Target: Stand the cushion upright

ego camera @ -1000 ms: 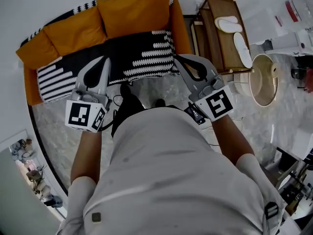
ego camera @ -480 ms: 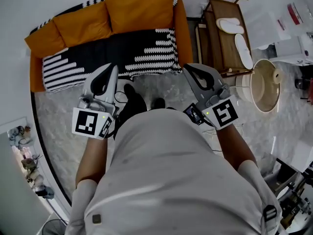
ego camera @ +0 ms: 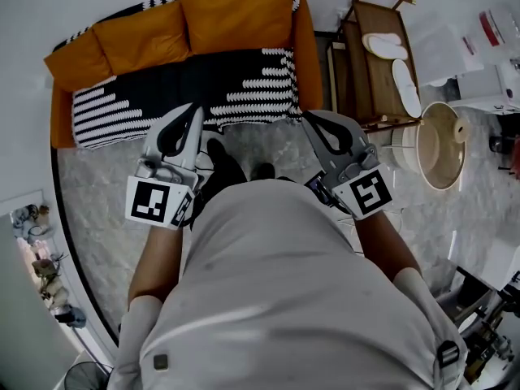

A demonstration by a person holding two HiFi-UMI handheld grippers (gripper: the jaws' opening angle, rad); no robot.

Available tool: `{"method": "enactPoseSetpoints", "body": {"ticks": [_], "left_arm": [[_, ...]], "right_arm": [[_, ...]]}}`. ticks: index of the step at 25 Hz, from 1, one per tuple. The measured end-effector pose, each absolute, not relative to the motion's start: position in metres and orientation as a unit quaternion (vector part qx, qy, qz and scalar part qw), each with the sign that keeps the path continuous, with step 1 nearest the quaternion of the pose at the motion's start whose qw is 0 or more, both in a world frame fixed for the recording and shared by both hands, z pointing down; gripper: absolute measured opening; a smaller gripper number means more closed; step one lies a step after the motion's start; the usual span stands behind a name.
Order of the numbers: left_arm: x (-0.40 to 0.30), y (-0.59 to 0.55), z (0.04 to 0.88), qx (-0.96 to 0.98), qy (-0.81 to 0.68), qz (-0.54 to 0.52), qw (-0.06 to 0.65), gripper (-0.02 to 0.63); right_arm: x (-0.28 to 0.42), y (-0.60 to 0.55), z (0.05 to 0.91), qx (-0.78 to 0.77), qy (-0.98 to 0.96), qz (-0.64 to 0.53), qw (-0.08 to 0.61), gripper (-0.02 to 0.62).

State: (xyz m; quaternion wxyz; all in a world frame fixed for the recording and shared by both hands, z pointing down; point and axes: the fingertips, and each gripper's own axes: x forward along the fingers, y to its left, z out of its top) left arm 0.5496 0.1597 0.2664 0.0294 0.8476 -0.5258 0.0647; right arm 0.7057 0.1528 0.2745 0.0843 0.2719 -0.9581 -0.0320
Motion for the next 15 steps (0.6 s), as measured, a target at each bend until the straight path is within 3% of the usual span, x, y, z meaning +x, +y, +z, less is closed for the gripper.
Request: {"method": "enactPoseSetpoints", "body": {"ticks": [15], "left_arm": [[0.541, 0.144, 0.268, 0.849, -0.524, 0.058, 0.038, 0.003]], "right_arm": [[0.700, 0.134, 0.279, 0.279, -0.956, -0.021, 0.091, 0.011]]}}
